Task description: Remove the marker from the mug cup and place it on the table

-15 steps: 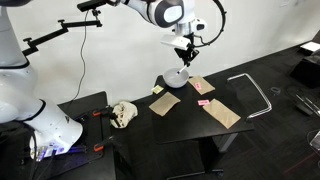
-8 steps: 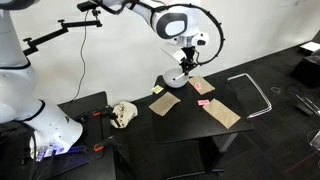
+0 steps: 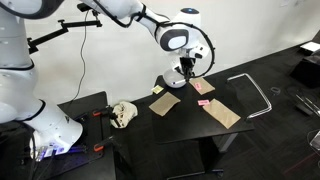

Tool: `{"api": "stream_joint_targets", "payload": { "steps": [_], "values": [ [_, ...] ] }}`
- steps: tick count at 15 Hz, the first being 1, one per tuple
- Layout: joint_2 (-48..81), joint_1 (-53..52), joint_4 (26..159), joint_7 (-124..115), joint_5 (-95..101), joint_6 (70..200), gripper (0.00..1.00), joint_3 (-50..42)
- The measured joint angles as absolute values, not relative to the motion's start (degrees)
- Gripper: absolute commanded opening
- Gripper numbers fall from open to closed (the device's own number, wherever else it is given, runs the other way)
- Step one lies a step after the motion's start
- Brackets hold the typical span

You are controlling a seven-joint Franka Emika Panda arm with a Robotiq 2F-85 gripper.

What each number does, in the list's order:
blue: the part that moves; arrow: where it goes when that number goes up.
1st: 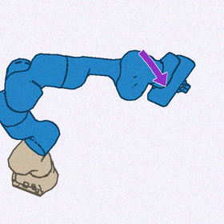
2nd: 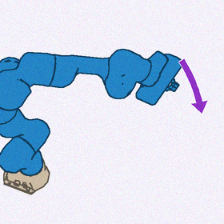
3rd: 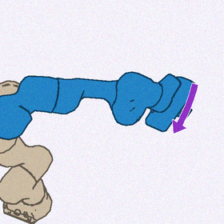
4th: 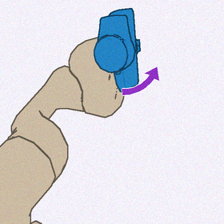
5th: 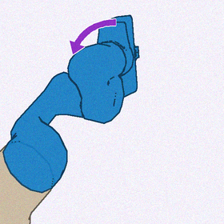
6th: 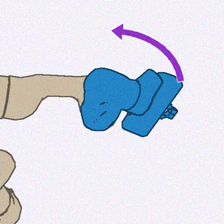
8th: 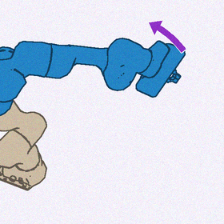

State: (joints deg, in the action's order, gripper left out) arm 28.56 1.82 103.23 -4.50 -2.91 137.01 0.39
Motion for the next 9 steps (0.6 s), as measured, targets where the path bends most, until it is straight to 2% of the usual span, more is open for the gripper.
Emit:
{"api": "stream_joint_targets", "payload": {
  "steps": [9],
  "values": [
    [32.8, 0.7, 100.2, -10.5, -2.8, 139.6, 0.03, -2.6]
  ]
}}
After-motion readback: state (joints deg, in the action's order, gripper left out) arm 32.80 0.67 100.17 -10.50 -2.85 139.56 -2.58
